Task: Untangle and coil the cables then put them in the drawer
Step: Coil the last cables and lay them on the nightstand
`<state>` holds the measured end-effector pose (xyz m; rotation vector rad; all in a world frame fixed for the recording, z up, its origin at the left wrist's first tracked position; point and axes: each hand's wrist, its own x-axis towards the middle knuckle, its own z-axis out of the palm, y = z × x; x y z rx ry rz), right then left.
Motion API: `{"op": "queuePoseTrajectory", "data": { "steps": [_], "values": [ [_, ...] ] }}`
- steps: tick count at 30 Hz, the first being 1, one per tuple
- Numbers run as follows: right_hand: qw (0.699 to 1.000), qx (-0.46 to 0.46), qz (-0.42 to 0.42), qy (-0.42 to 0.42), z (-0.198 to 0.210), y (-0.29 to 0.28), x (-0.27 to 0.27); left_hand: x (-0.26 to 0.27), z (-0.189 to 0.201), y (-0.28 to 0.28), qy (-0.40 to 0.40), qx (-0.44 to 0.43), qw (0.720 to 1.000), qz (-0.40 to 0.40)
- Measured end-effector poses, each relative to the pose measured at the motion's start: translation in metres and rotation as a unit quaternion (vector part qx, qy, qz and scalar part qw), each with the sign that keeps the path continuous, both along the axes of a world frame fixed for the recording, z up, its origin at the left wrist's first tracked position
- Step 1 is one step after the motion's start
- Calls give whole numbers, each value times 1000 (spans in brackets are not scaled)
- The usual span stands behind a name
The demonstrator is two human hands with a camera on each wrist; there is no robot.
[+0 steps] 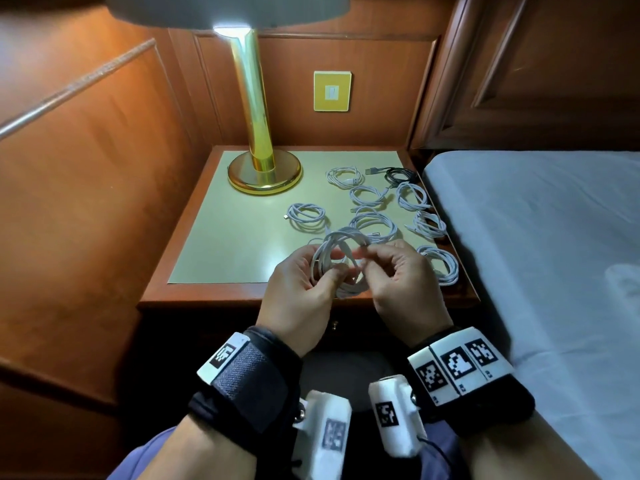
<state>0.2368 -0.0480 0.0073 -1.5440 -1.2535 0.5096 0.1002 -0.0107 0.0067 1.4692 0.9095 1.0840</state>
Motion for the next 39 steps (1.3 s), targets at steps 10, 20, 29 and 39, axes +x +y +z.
{"op": "queuePoseTrajectory", "data": {
  "steps": [10, 20, 29, 39],
  "values": [
    [980, -65, 81, 171, 2, 0, 10, -4, -6, 1, 57, -17, 998, -13],
    [995, -62, -48, 67, -13, 5, 8, -4, -6, 6, -28, -59, 998, 23],
    [978, -83, -2, 190, -8, 8, 7, -13, -2, 9, -138, -143, 980, 17],
    [978, -91, -4, 188, -10, 9, 0, -18, -6, 11, -46, -67, 997, 17]
  ]
}}
